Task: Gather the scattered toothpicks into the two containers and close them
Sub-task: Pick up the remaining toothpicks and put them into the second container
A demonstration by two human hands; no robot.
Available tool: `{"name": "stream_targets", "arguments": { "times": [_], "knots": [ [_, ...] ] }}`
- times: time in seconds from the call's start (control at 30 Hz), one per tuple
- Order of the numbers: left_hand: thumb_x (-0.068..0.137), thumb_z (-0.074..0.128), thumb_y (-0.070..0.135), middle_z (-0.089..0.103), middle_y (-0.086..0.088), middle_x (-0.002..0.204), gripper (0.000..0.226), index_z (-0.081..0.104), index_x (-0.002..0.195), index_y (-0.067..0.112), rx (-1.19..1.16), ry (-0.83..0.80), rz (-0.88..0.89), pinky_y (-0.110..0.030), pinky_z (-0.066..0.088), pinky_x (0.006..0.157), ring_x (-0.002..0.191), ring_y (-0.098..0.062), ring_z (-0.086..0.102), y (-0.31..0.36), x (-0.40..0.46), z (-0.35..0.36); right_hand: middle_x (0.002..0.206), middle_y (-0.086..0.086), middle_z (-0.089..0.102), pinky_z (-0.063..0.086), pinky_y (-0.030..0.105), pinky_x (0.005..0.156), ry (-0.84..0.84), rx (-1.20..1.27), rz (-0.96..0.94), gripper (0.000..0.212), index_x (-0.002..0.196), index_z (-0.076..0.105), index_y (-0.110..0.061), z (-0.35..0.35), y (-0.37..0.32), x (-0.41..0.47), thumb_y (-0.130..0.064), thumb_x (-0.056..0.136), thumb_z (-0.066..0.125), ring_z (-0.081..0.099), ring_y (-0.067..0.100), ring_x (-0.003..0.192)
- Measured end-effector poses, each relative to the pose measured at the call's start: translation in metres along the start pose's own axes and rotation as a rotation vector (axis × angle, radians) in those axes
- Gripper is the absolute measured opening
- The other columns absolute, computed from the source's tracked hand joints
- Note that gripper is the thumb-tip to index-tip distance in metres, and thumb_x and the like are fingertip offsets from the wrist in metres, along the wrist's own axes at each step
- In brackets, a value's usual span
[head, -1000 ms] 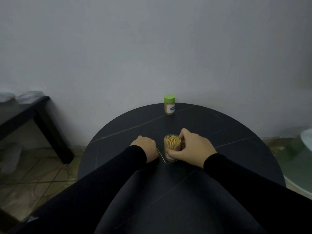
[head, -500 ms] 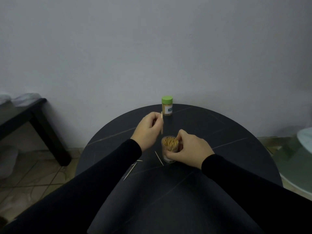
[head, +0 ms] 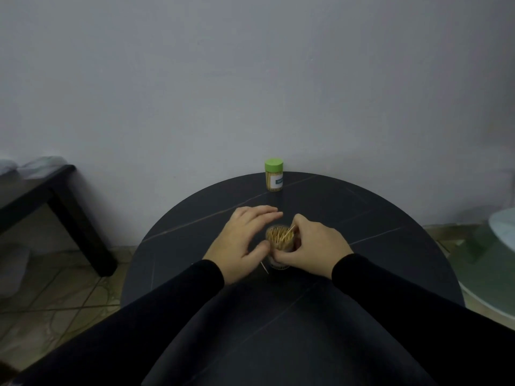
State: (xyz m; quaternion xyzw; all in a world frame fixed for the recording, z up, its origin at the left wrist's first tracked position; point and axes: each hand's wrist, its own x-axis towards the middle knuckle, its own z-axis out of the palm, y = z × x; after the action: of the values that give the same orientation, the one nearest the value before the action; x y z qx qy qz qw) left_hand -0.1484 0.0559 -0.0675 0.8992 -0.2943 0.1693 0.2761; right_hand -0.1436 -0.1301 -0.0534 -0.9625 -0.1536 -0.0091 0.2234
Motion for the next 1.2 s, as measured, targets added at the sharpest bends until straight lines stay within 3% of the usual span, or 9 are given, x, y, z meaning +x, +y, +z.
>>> {"name": "stream_targets", "arguments": {
  "times": [0.13, 0.27, 0.43, 0.57, 0.7, 0.87, 1.0, 1.07, 1.2],
  "knots": [
    [0.093, 0.034, 0.049, 0.034, 0.014, 0.148, 0.053, 0.038, 0.144, 0.032, 0.174, -0.08, 0.072, -0.033, 0.025, 0.108, 0.13, -0.012, 0.027, 0.006, 0.004, 0.003, 0.094, -0.011, 0.058, 0.047, 0.025, 0.069, -0.027, 0.009, 0.003, 0.053, 0.109, 0.044, -0.026, 0.0, 0.0, 0.002, -0.061, 0.075, 0.065, 0.057, 0.006, 0.08],
    [0.097, 0.039, 0.046, 0.042, 0.017, 0.141, 0.043, 0.046, 0.138, 0.033, 0.057, -0.11, -0.142, -0.039, 0.027, 0.11, 0.128, -0.01, 0.024, 0.011, 0.016, 0.009, 0.088, -0.011, 0.056, 0.042, 0.023, 0.062, -0.012, -0.003, 0.011, 0.048, 0.098, 0.043, -0.026, -0.001, -0.002, 0.001, -0.061, 0.074, 0.066, 0.053, 0.003, 0.073],
    [0.089, 0.06, 0.042, 0.056, 0.018, 0.115, 0.028, 0.063, 0.117, 0.036, -0.138, -0.083, -0.216, -0.03, 0.031, 0.101, 0.118, -0.006, 0.033, 0.011, 0.027, 0.009, 0.091, -0.012, 0.056, 0.042, 0.023, 0.064, -0.009, 0.03, 0.023, 0.048, 0.1, 0.046, -0.027, 0.001, -0.001, 0.001, -0.06, 0.073, 0.067, 0.054, 0.004, 0.078],
    [0.084, 0.067, 0.043, 0.06, 0.016, 0.1, 0.016, 0.072, 0.097, 0.035, -0.11, 0.011, -0.245, -0.03, 0.037, 0.095, 0.108, -0.009, 0.041, 0.017, 0.035, 0.012, 0.089, -0.012, 0.057, 0.046, 0.024, 0.066, -0.005, 0.042, 0.034, 0.049, 0.098, 0.047, -0.027, 0.003, 0.001, 0.001, -0.062, 0.071, 0.067, 0.056, 0.004, 0.078],
    [0.084, 0.064, 0.035, 0.058, 0.02, 0.09, 0.005, 0.064, 0.079, 0.036, -0.059, 0.049, -0.2, -0.031, 0.04, 0.092, 0.102, -0.007, 0.044, 0.017, 0.038, 0.006, 0.088, -0.012, 0.057, 0.043, 0.021, 0.062, -0.02, 0.051, 0.033, 0.049, 0.096, 0.046, -0.028, 0.002, 0.0, 0.001, -0.064, 0.071, 0.069, 0.055, 0.002, 0.076],
    [0.085, 0.053, 0.045, 0.062, 0.014, 0.094, 0.023, 0.07, 0.085, 0.03, 0.119, -0.008, 0.071, -0.035, 0.046, 0.085, 0.098, -0.008, 0.044, -0.008, 0.025, -0.012, 0.085, -0.011, 0.058, 0.042, 0.021, 0.06, -0.016, 0.041, 0.024, 0.049, 0.095, 0.046, -0.027, 0.002, 0.001, 0.001, -0.065, 0.072, 0.066, 0.055, 0.002, 0.073],
    [0.096, 0.04, 0.046, 0.062, 0.005, 0.117, 0.04, 0.073, 0.108, 0.025, 0.31, -0.089, 0.265, -0.03, 0.041, 0.093, 0.109, -0.016, 0.046, -0.018, 0.015, -0.016, 0.083, -0.01, 0.059, 0.045, 0.022, 0.062, -0.013, 0.042, 0.025, 0.049, 0.094, 0.047, -0.027, 0.002, 0.001, 0.002, -0.067, 0.072, 0.065, 0.056, 0.002, 0.072],
    [0.098, 0.037, 0.042, 0.059, 0.002, 0.121, 0.041, 0.067, 0.115, 0.021, 0.301, -0.042, 0.234, -0.026, 0.036, 0.096, 0.112, -0.015, 0.044, -0.017, 0.013, -0.018, 0.083, -0.01, 0.059, 0.047, 0.024, 0.064, -0.001, 0.028, 0.03, 0.05, 0.093, 0.047, -0.026, 0.003, 0.0, 0.002, -0.068, 0.071, 0.064, 0.057, 0.003, 0.072],
    [0.092, 0.049, 0.03, 0.055, 0.005, 0.099, 0.018, 0.062, 0.099, 0.02, 0.229, 0.069, 0.015, -0.035, 0.042, 0.087, 0.095, -0.013, 0.045, -0.027, 0.006, -0.017, 0.085, -0.01, 0.059, 0.047, 0.026, 0.065, -0.011, -0.003, 0.044, 0.051, 0.094, 0.046, -0.026, 0.002, 0.0, 0.004, -0.069, 0.071, 0.064, 0.056, 0.005, 0.075]
  ]
}}
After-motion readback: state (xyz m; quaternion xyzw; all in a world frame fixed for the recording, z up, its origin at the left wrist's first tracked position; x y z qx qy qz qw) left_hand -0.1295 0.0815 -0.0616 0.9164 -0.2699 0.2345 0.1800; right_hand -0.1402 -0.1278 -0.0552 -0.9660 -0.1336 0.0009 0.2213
